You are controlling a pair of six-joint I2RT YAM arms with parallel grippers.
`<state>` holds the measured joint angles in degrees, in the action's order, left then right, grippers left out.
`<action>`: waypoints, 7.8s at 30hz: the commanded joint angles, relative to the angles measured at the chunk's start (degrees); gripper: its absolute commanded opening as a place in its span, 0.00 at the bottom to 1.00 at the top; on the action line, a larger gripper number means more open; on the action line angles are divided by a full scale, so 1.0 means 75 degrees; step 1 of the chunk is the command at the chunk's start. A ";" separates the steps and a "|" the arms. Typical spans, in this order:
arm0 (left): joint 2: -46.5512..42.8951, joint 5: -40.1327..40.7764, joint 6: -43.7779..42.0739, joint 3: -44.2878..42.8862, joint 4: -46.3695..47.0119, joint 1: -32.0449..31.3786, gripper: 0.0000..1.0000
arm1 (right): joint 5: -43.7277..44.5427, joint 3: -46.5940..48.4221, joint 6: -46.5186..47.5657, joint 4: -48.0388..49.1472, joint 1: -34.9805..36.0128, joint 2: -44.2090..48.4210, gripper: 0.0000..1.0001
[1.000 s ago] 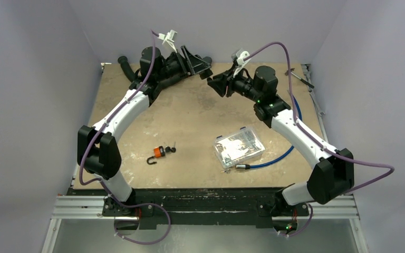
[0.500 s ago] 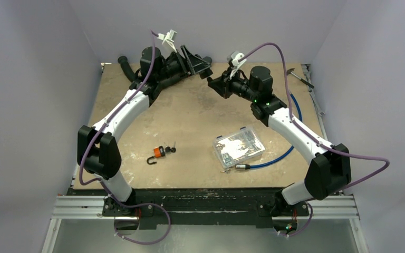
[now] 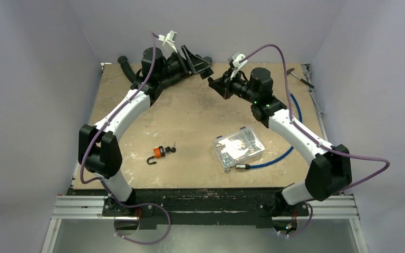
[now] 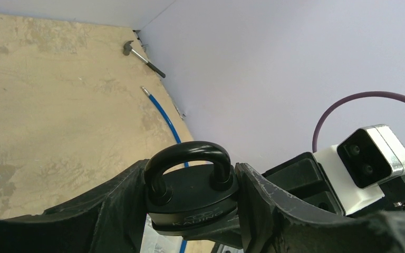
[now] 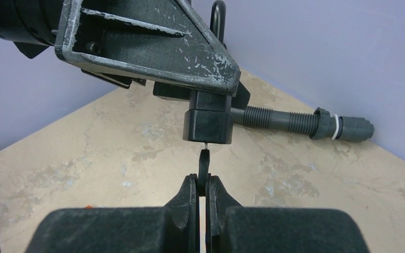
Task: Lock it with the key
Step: Lock the lock, then place the lock at the center of the board, then place the key at the center of the board, then pick up the lock from the center of the board.
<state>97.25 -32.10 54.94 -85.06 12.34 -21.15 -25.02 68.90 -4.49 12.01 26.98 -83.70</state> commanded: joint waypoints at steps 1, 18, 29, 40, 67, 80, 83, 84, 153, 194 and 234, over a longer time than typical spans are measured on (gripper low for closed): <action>0.0134 0.0691 0.0285 -0.0659 0.0804 0.0141 0.00 | -0.0187 -0.0291 -0.0139 0.0107 0.0071 0.0449 0.00; 0.0592 0.1002 -0.0138 -0.1341 0.0805 0.0684 0.00 | -0.0127 -0.0913 -0.0872 0.0398 0.0054 0.0766 0.00; 0.0922 0.1484 -0.2510 -0.1799 -0.1028 0.0652 0.00 | 0.0189 -0.0234 -0.1887 0.0225 -0.0852 -0.0183 0.00; 0.2179 0.1832 -0.4181 -0.2451 -0.1625 0.0304 0.00 | 0.0147 0.0750 -0.2360 0.0294 -0.1269 -0.1833 0.00; 0.5993 0.2728 -0.4680 -0.5243 -0.1809 -0.0169 0.00 | -0.0121 0.3532 -0.3150 0.0959 -0.1712 -0.6055 0.00; 0.6797 0.3125 -0.4850 -0.5821 -0.1953 -0.0196 0.09 | -0.0133 0.3853 -0.3538 0.1253 -0.1753 -0.6839 0.00; 0.6823 0.3195 -0.4883 -0.5738 -0.1954 -0.0233 0.14 | -0.0142 0.3942 -0.3682 0.1293 -0.1758 -0.6995 0.00; 0.6834 0.3193 -0.4906 -0.5715 -0.1950 -0.0244 0.15 | -0.0139 0.3978 -0.3704 0.1293 -0.1758 -0.7038 0.00; 0.5481 0.3481 -0.4710 -0.4725 -0.1437 -0.0137 1.00 | 0.0183 0.3228 -0.4395 0.1576 -0.1732 -0.7122 0.25; -0.1840 0.0142 -1.0057 0.1123 -0.6143 0.2808 1.00 | -0.1641 0.1088 -0.1162 -0.1011 -0.1823 -0.2159 0.99; -0.3717 0.0626 -1.4661 0.6584 -0.5201 0.1519 0.91 | -0.1407 -0.0267 -0.0736 -0.1925 -0.1828 0.0095 0.99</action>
<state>67.61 -26.72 -54.59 -36.12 -30.57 -9.52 -35.53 67.75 -9.23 -3.46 13.43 -84.93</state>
